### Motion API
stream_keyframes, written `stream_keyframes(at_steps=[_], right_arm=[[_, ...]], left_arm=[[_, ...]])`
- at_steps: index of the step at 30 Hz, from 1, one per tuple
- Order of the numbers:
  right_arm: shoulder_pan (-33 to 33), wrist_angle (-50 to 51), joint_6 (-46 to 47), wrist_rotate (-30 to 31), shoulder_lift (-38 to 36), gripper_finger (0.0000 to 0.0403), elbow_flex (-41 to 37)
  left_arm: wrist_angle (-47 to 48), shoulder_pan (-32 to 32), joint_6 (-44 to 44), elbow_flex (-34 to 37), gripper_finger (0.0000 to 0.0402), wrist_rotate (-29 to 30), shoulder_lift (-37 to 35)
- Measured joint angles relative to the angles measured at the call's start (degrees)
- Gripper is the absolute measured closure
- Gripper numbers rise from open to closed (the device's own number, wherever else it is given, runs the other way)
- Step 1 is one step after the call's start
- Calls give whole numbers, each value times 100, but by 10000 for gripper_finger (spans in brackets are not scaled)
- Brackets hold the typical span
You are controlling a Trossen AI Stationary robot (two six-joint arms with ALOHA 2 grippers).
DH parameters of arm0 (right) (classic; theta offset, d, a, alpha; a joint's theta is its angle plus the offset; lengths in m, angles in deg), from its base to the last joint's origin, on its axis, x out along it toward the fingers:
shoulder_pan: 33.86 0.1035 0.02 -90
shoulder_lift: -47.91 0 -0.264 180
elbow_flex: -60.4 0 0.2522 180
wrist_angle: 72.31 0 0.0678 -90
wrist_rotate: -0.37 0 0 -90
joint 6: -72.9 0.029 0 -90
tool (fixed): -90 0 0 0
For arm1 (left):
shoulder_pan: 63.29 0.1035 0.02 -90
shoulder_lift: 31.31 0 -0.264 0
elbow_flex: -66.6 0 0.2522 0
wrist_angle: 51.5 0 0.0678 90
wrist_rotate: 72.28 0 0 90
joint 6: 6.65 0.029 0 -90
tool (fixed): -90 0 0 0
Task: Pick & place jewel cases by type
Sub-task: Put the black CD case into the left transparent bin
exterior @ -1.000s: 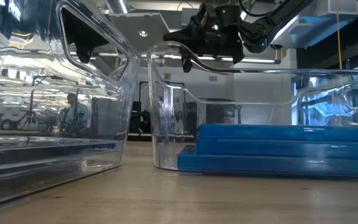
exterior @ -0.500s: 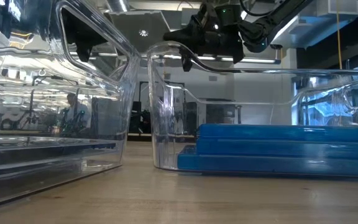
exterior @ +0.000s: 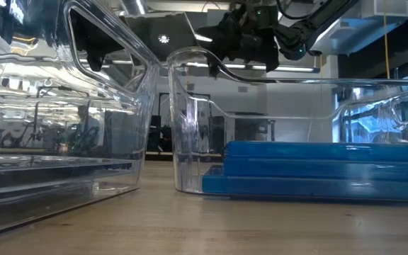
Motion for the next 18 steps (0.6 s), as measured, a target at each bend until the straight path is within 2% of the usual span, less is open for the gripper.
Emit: stream_keyframes(at_steps=[3,6,10,12,15,18], right_arm=[[-116,-35,40,-374,-150,265,0],[-265,-29,141,-997,-375,264,4],[-457,246,170,-1746,-540,264,6],[-499,446,173,-1833,-560,264,4],[-577,885,299,-1835,-555,264,4],[-676,1501,125,-1837,-553,264,3]], left_arm=[[79,-2,0,-2,365,-34,-4],[149,4,-114,-2,365,-101,0],[149,45,-607,-2,368,-564,-60],[200,72,-999,-6,368,-857,-111],[371,120,-1706,-11,368,-1576,-204],[622,230,-2285,-11,368,-2759,-261]])
